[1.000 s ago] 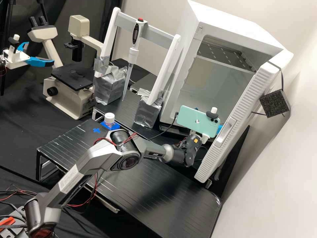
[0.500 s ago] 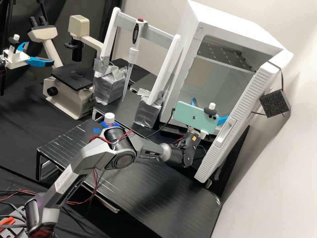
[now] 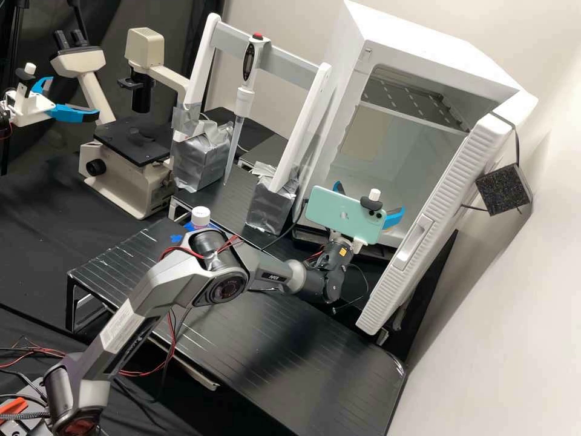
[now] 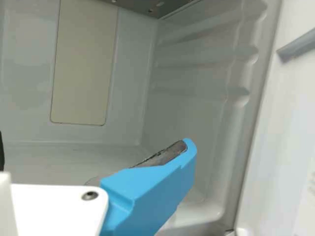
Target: Move the petri dish to the microscope
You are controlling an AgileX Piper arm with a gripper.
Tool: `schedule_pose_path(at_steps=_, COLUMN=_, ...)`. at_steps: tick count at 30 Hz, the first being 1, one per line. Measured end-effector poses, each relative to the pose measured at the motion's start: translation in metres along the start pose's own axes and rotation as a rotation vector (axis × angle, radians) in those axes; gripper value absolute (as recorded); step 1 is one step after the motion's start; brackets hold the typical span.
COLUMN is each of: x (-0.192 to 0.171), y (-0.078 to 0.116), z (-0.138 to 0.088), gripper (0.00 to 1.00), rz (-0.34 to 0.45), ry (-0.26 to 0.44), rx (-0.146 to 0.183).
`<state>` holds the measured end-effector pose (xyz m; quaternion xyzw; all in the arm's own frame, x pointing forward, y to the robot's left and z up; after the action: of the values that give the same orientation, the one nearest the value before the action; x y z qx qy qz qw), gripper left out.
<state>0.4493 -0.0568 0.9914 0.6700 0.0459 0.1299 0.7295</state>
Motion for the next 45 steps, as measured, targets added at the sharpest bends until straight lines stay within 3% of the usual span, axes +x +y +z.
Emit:
schedule_pose_path(at_steps=9, x=0.004, y=-0.014, z=0.002, gripper=1.0, rz=-0.035, ry=-0.002, rx=0.008)
schedule_pose_path(at_steps=22, x=0.007, y=-0.029, z=0.021, gripper=1.0, rz=-0.071, ry=-0.045, rx=0.016)
schedule_pose_path(at_steps=32, x=0.016, y=-0.032, z=0.023, gripper=1.0, rz=-0.072, ry=-0.047, rx=0.009)
schedule_pose_path(at_steps=45, x=0.02, y=-0.026, z=0.024, gripper=1.0, rz=-0.028, ry=-0.098, rx=0.04)
